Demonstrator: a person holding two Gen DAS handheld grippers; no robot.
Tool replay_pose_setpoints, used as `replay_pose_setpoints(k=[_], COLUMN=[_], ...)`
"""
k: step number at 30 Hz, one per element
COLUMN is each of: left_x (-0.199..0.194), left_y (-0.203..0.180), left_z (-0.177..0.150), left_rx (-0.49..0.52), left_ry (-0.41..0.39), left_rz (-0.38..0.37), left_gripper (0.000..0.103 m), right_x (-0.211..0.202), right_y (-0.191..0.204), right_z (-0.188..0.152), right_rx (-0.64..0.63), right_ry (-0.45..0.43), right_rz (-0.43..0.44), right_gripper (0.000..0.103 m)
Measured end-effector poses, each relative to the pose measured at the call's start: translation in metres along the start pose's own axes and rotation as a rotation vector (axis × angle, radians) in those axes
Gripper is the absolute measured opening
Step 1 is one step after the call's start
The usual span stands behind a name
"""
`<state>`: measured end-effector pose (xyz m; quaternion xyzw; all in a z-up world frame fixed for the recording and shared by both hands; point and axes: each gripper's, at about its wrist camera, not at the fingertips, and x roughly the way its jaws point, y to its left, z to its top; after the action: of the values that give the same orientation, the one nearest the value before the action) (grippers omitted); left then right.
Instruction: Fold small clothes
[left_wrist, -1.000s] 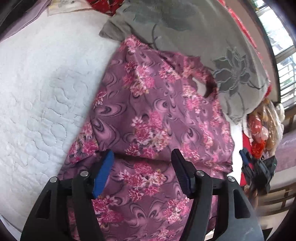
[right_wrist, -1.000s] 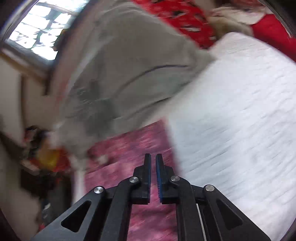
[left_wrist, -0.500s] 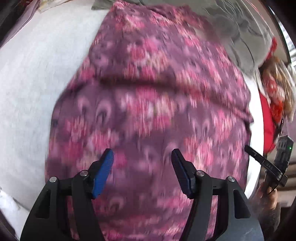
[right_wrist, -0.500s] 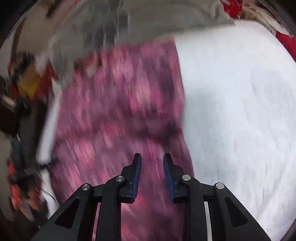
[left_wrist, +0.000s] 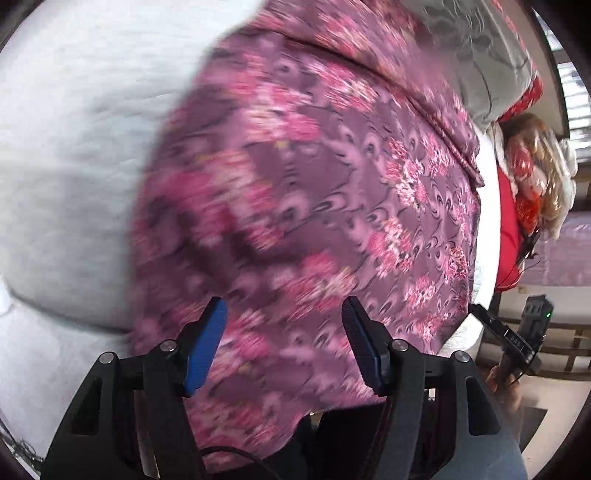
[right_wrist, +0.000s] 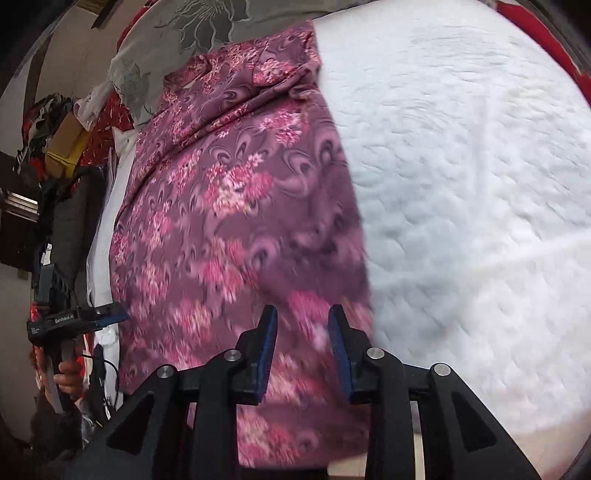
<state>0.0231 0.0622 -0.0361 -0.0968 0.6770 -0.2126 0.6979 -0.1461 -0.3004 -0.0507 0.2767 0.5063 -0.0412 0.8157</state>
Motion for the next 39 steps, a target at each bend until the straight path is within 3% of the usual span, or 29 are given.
replay_pose_setpoints(k=[4, 8, 13, 19, 20, 22, 23, 24, 26, 33, 39], left_x=[-0.007, -0.003, 0.002, 0.000, -0.002, -0.006, -0.008, -0.010, -0.017, -0.044, -0.064], left_y=[0.035, 0.065, 0.078, 0.067, 0.069, 0.062, 0.061, 0.060, 0.058, 0.043, 0.028], left_z=[-0.023, -0.046, -0.062, -0.069, -0.070, -0.071, -0.071, -0.072, -0.071, -0.049, -0.018], left_rx=[-0.048, -0.111, -0.172, -0.120, -0.112, -0.067, -0.053, -0.045, -0.048, -0.080, -0.084], left_ry=[0.018, 0.058, 0.102, 0.097, 0.090, 0.074, 0.070, 0.071, 0.070, -0.041, -0.141], left_rz=[-0.003, -0.080, -0.165, -0.133, -0.124, -0.086, -0.073, -0.090, -0.156, -0.328, -0.363], left_gripper=[0.064, 0.064, 0.064, 0.063, 0.059, 0.018, 0.012, 0.002, 0.002, 0.002, 0.002], right_x=[-0.006, 0.008, 0.028, 0.062, 0.064, 0.061, 0.057, 0.052, 0.037, -0.021, -0.040], right_y=[-0.025, -0.052, -0.065, -0.075, -0.076, -0.073, -0.071, -0.068, -0.057, -0.002, 0.016], right_z=[-0.023, -0.052, -0.069, -0.078, -0.079, -0.081, -0.082, -0.082, -0.080, -0.053, -0.014], right_rx=[0.027, 0.125, 0.173, 0.203, 0.201, 0.173, 0.164, 0.152, 0.089, -0.089, -0.069], right_ry=[0.050, 0.162, 0.145, 0.219, 0.224, 0.212, 0.199, 0.183, 0.151, -0.024, -0.159], right_rz=[-0.027, 0.015, 0.099, 0.238, 0.256, 0.287, 0.328, 0.350, 0.378, 0.478, 0.517], right_gripper=[0.057, 0.057, 0.057, 0.057, 0.055, 0.036, 0.013, 0.008, 0.008, 0.008, 0.008])
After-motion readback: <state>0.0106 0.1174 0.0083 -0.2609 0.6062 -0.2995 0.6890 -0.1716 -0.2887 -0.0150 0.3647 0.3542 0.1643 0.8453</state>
